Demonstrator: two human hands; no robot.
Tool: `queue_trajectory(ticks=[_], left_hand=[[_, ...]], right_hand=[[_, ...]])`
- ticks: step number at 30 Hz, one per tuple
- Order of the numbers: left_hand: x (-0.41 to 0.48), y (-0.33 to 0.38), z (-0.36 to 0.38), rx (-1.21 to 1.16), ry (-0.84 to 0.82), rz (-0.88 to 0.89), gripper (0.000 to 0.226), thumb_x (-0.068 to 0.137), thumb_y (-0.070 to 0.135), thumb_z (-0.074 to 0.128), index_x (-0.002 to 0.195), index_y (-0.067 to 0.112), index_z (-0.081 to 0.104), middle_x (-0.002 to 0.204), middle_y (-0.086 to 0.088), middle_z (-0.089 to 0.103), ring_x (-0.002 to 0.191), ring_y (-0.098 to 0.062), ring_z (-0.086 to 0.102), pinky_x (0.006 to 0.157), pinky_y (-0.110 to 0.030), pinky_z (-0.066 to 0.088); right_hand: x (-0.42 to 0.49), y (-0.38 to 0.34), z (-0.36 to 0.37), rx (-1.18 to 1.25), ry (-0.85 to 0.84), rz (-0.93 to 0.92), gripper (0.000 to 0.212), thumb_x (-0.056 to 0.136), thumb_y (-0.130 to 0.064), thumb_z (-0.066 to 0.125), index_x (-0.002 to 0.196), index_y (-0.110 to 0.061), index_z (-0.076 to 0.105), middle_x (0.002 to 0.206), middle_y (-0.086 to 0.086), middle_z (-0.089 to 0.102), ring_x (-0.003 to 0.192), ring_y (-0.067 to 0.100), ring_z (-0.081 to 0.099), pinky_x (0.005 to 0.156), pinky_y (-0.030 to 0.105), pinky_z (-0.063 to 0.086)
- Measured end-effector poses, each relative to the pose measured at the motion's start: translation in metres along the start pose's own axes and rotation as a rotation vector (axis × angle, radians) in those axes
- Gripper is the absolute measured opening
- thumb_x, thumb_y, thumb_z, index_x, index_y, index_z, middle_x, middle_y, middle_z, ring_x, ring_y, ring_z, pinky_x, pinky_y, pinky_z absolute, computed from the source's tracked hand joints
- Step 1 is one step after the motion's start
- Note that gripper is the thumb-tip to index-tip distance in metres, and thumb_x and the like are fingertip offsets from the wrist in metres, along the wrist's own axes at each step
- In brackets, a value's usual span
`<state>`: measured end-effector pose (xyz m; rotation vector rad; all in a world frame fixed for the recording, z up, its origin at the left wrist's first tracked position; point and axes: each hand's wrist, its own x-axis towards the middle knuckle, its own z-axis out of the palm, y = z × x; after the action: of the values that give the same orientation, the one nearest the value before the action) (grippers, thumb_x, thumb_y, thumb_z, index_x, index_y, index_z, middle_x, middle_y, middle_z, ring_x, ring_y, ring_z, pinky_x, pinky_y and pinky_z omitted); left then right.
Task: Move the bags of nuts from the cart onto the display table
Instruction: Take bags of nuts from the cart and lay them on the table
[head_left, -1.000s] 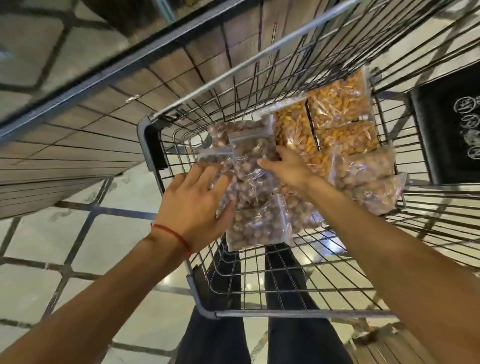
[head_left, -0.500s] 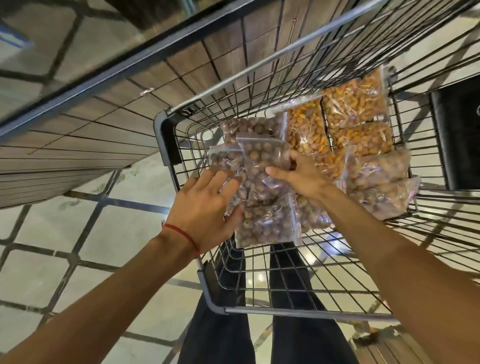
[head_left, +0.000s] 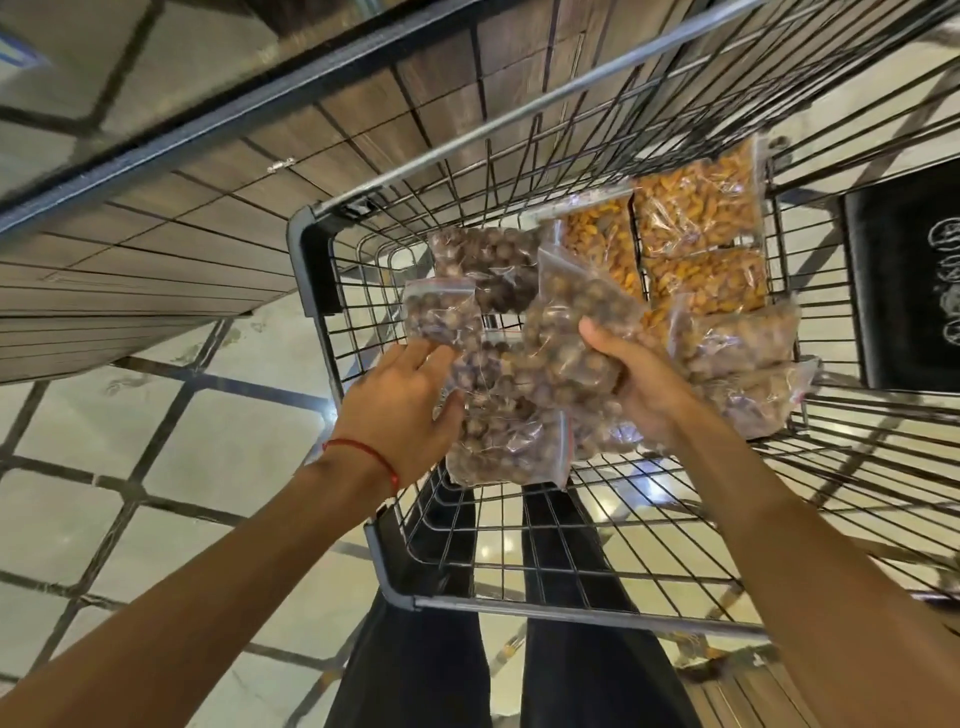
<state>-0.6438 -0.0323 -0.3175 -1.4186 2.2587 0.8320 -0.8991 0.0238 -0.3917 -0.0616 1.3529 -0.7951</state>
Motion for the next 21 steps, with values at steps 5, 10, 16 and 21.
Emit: queue_trajectory(ticks=[5, 10, 16, 21], left_hand=[[0.021, 0.015, 0.021, -0.376, -0.089, -0.307, 0.05, 0.099, 0.023, 0.063, 0.146, 0.017, 0.046, 0.147, -0.006, 0.047, 0.13, -0.03, 0.051, 0.106, -0.041, 0.045], [0.051, 0.001, 0.066, -0.79, -0.104, -0.757, 0.06, 0.093, 0.031, 0.07, 0.144, 0.01, 0.046, 0.143, -0.011, 0.055, 0.132, -0.033, 0.052, 0.115, -0.043, 0.041], [0.064, 0.002, 0.1, -0.912, 0.041, -0.892, 0.075, 0.084, 0.039, 0.073, 0.148, 0.015, 0.044, 0.146, -0.014, 0.049, 0.134, -0.037, 0.051, 0.116, -0.053, 0.041], [0.057, 0.008, 0.102, -0.873, 0.024, -0.851, 0.078, 0.092, 0.038, 0.069, 0.157, 0.018, 0.031, 0.154, -0.013, 0.032, 0.144, -0.035, 0.036, 0.121, -0.055, 0.032]], right_hand=[[-0.009, -0.002, -0.019, 0.223, -0.033, 0.05, 0.017, 0.089, -0.034, 0.07, 0.088, -0.034, 0.087, 0.106, 0.001, 0.082, 0.102, 0.024, 0.077, 0.088, 0.05, 0.062], [-0.014, 0.008, -0.039, 0.315, -0.017, 0.175, 0.019, 0.087, -0.028, 0.073, 0.095, -0.018, 0.087, 0.109, 0.006, 0.081, 0.096, 0.029, 0.075, 0.092, 0.049, 0.059], [-0.017, 0.012, -0.039, 0.29, -0.036, 0.219, 0.028, 0.084, -0.026, 0.078, 0.108, -0.014, 0.084, 0.115, 0.01, 0.081, 0.097, 0.029, 0.076, 0.093, 0.056, 0.06], [-0.017, 0.009, -0.029, 0.306, -0.026, 0.273, 0.018, 0.081, -0.017, 0.077, 0.094, -0.009, 0.085, 0.1, 0.01, 0.082, 0.083, 0.027, 0.08, 0.072, 0.053, 0.067]])
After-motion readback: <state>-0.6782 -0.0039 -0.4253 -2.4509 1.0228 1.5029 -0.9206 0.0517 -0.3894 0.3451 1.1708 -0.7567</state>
